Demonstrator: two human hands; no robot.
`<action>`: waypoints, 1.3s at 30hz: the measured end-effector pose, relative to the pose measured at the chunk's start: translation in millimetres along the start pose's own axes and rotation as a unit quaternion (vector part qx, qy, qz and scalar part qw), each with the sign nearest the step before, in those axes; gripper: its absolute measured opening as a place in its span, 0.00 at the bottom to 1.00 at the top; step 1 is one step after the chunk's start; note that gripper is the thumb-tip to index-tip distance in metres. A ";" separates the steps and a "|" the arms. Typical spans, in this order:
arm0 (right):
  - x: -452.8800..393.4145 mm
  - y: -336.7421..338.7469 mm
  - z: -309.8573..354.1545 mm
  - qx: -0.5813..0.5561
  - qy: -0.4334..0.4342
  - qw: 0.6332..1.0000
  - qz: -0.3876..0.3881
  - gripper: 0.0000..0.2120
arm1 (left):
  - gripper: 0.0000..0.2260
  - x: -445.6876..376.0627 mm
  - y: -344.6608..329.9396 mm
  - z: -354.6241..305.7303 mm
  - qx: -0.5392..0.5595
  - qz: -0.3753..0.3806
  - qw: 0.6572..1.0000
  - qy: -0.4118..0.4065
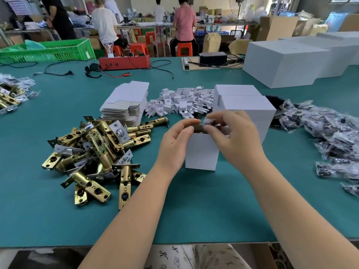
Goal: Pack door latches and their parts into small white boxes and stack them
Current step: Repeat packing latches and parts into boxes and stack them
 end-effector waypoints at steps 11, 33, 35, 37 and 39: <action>11.8 -1.6 -10.4 0.116 0.041 0.991 0.050 0.29 | 0.14 -1.9 1.4 2.9 0.011 0.011 1.000 0.020; 30.0 3.7 -10.6 -0.128 -0.008 0.987 -0.097 0.13 | 0.26 -4.5 3.6 5.3 0.119 0.018 0.987 0.106; 26.3 3.4 -10.7 -0.122 -0.015 0.987 -0.102 0.18 | 0.22 -2.8 0.9 0.8 0.119 0.021 0.989 0.084; 22.9 3.7 -9.4 -0.133 -0.022 0.985 -0.103 0.24 | 0.18 -0.8 -0.1 -3.1 0.111 0.019 0.993 0.043; 21.0 3.4 -9.5 -0.139 -0.031 0.985 -0.095 0.28 | 0.19 0.7 -1.0 -7.2 0.095 0.017 0.995 0.005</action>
Point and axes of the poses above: each hand's wrist, its own x-axis away from the middle knuckle, its own y-axis out of the back of the hand, z = x × y, the point moved 4 cm from there along -x, towards the middle knuckle, and after that the axes turned 12 degrees about -z, right-handed, at the moved point
